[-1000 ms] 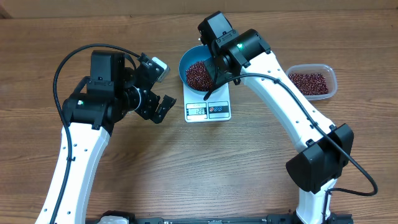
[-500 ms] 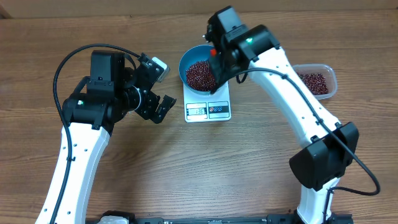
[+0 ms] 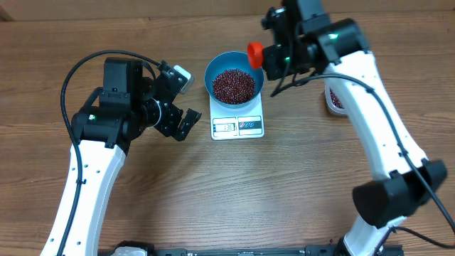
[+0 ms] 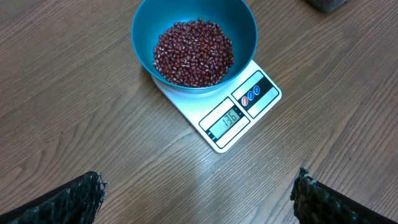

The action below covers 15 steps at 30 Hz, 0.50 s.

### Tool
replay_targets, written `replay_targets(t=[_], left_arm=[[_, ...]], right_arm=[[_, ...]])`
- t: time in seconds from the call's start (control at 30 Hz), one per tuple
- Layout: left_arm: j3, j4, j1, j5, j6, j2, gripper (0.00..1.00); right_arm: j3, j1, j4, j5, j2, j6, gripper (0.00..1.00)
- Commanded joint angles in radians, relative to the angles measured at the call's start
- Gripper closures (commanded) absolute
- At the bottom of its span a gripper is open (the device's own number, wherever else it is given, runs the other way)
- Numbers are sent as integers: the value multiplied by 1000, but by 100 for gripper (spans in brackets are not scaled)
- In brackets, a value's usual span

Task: Scoop item into bowl and weigh 150g on scale
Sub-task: 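Return the empty scoop right to the bean tub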

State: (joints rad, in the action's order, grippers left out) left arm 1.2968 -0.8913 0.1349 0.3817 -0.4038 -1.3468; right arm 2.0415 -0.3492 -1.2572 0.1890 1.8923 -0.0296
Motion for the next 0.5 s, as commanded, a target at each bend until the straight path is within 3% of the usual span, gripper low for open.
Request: replay_targets(t=[0.0, 0.47], left_arm=[[-2, 2, -3, 0, -27, -7, 0], [-2, 2, -3, 0, -27, -7, 1]], right_arm=[[31, 53, -18, 53, -67, -4, 96], [31, 357, -180, 52, -117, -5, 96]])
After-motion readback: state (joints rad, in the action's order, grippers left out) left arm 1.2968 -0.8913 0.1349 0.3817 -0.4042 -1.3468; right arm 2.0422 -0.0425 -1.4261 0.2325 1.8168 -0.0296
